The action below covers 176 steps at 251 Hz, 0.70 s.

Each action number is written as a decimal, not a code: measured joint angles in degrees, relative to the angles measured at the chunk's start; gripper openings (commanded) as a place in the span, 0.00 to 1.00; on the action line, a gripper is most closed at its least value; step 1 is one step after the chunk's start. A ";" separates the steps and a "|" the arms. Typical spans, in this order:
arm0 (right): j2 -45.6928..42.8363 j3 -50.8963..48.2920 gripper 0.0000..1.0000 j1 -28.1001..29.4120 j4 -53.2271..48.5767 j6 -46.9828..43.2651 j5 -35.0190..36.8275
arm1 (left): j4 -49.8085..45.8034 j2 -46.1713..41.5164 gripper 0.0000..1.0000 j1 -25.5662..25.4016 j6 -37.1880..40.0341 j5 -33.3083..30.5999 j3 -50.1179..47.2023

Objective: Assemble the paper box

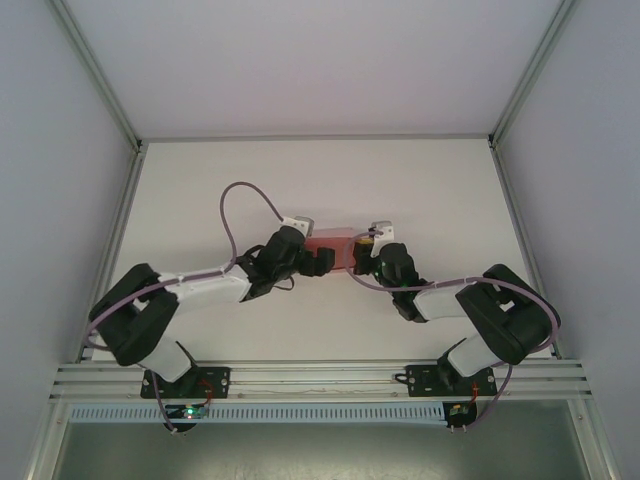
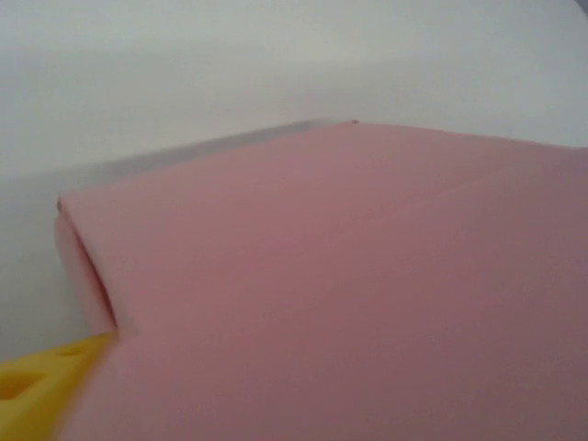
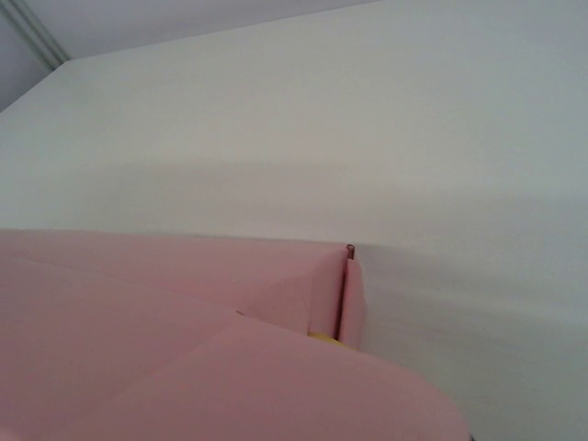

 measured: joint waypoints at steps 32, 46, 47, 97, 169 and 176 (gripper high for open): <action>0.00 0.26 0.04 0.31 -0.61 -0.24 -0.44 | -6.75 -5.49 1.00 -0.39 0.33 4.26 0.68; 0.00 0.55 0.04 0.33 -1.05 -0.39 -0.44 | -10.73 -6.95 1.00 -0.74 0.20 4.76 1.84; 0.00 0.55 0.04 0.35 -1.09 -0.39 -0.42 | -10.99 -7.08 1.00 -0.76 0.15 4.76 1.90; -0.22 0.81 0.04 0.44 -2.03 -0.87 -0.39 | -22.95 -16.68 1.00 -0.98 -3.74 0.35 2.16; -0.44 0.94 0.08 1.05 -2.71 -3.32 -0.15 | -31.41 -29.27 1.00 4.37 -15.30 -4.11 3.41; -0.44 0.96 0.08 1.22 -2.78 -3.78 0.04 | -31.45 -26.93 1.00 5.99 -16.61 -3.45 4.57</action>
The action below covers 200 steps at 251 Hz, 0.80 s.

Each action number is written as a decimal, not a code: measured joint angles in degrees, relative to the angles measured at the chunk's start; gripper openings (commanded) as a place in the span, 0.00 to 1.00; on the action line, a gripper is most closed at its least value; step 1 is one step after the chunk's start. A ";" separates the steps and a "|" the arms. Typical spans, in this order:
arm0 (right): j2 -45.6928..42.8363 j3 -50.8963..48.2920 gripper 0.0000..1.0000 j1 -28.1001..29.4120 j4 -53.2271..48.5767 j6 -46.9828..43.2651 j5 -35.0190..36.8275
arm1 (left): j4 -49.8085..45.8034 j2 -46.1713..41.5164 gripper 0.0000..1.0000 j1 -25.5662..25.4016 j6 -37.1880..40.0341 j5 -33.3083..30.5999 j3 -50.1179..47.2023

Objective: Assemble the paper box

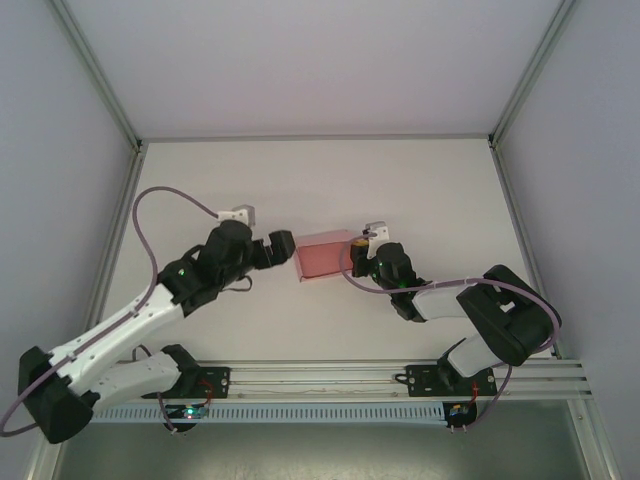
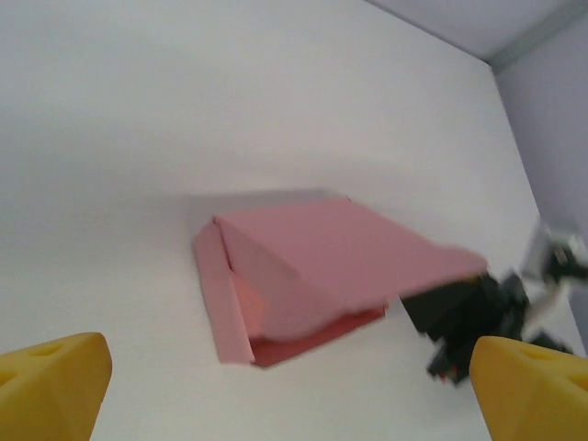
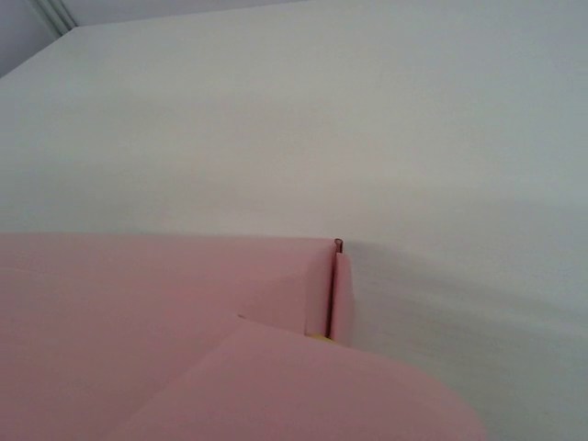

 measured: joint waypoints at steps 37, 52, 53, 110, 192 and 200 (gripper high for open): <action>0.00 0.02 0.09 1.09 -0.46 -1.40 0.28 | 1.20 13.81 1.00 4.28 -3.52 5.22 3.67; 0.00 0.02 0.09 1.38 -0.61 -1.99 0.57 | 1.33 17.31 1.00 4.74 -4.22 6.84 3.56; 0.00 0.02 0.09 1.40 -0.61 -2.01 0.61 | 1.33 17.55 1.00 4.74 -4.24 6.99 3.54; 0.00 0.20 0.11 1.95 -1.38 -3.06 1.09 | 9.38 24.06 0.89 5.11 -6.40 13.66 2.16; -0.59 -0.26 0.15 1.97 -6.86 -3.45 -0.04 | 14.78 26.86 0.83 5.11 -7.04 15.76 -3.65; -0.85 -0.26 0.14 1.97 -7.30 -3.45 -0.09 | 15.69 27.39 0.83 5.11 -7.21 16.13 -4.02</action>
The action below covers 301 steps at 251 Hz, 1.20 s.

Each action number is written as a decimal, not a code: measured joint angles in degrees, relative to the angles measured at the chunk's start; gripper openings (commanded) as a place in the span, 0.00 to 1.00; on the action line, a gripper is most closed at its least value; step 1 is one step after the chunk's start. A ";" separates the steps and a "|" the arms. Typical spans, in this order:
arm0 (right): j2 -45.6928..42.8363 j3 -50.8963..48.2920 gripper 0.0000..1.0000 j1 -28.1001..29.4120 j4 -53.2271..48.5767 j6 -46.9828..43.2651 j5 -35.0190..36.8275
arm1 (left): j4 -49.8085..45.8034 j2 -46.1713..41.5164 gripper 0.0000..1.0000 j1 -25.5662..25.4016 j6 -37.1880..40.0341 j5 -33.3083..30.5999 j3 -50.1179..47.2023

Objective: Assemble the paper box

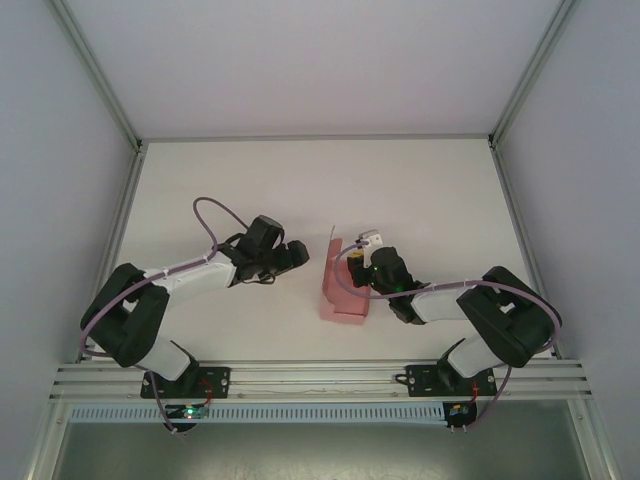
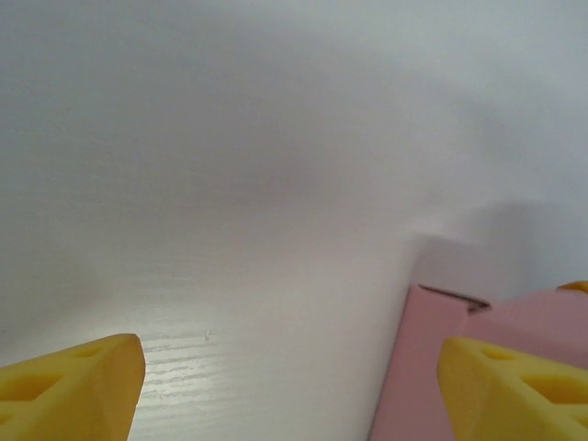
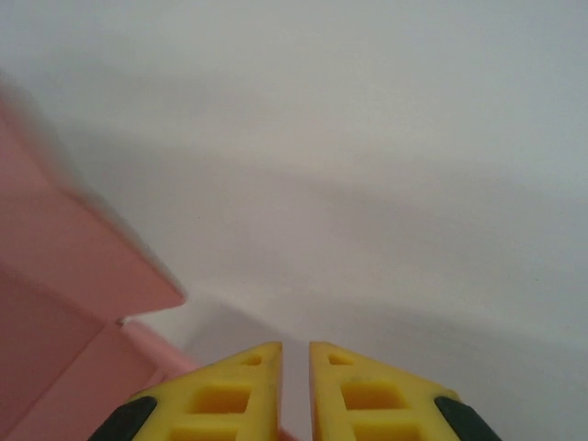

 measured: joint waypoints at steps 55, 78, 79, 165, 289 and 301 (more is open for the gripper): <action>-0.59 0.00 0.21 0.52 -1.29 0.15 -1.01 | 4.02 3.15 0.83 0.00 -0.31 2.32 -0.85; -3.26 0.02 0.30 0.63 -4.63 -0.20 -1.40 | 3.67 2.64 0.85 0.00 0.57 1.79 -0.63; -3.41 0.02 0.30 0.63 -4.79 -0.33 -1.44 | 3.65 2.62 0.86 0.00 0.57 1.79 -0.63; -12.61 10.03 0.65 -7.67 -22.38 -19.71 -27.06 | -6.75 -11.47 1.00 0.00 9.11 -5.90 0.37; 17.27 65.26 0.85 -18.71 -100.35 -92.19 -52.46 | -18.73 -22.32 1.00 0.00 17.38 -9.57 1.27; 19.30 66.25 0.84 -17.77 -103.95 -94.77 -52.46 | -18.95 -22.34 1.00 0.00 17.77 -9.53 1.27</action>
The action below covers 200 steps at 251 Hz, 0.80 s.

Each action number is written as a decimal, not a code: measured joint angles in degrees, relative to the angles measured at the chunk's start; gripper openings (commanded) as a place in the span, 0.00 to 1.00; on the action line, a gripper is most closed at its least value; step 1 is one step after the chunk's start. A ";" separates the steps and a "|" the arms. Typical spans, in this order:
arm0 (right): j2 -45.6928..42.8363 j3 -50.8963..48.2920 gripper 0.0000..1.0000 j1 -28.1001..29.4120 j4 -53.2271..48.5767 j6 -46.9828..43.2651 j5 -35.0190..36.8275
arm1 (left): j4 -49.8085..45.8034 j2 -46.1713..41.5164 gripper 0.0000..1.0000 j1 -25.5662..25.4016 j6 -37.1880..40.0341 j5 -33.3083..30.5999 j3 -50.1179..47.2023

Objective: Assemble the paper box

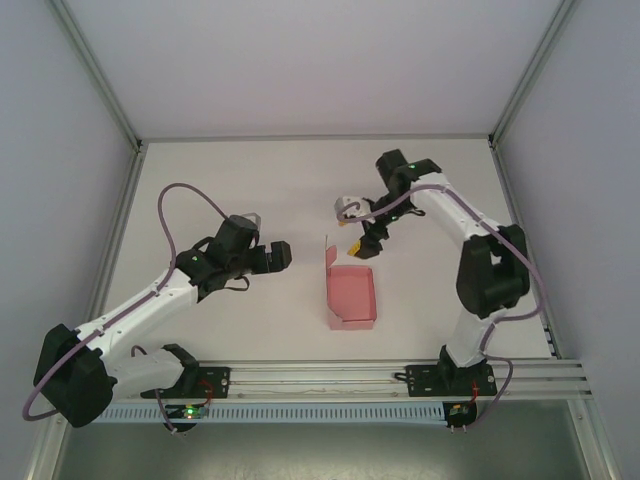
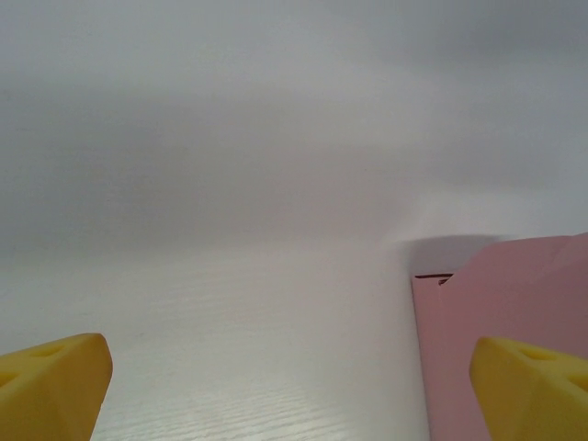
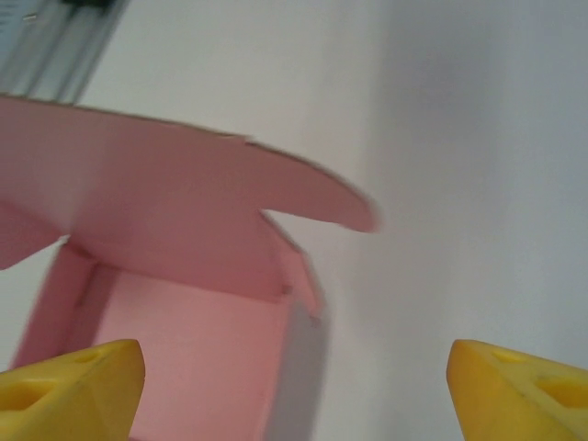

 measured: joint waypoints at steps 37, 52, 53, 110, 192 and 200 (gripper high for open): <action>5.31 3.85 0.76 2.45 -7.08 -3.74 -0.02 | -0.52 -0.02 1.00 0.00 0.81 -0.07 0.02; 6.67 5.29 0.72 3.32 -7.08 -3.10 -0.04 | -0.92 0.00 1.00 0.00 1.14 -0.11 0.04; 6.75 5.35 0.72 3.39 -7.04 -3.08 -0.04 | -0.94 0.00 1.00 0.00 1.18 -0.13 0.04; 10.69 8.76 0.27 6.29 -5.31 1.36 2.08 | -1.66 1.05 1.00 0.00 1.92 -0.44 1.11; 9.11 6.08 0.00 4.37 2.14 9.99 3.30 | -3.63 1.20 1.00 0.00 3.43 -3.74 2.93; 7.98 4.37 0.00 4.15 4.90 12.72 3.85 | -4.04 1.16 1.00 0.00 3.43 -4.66 3.41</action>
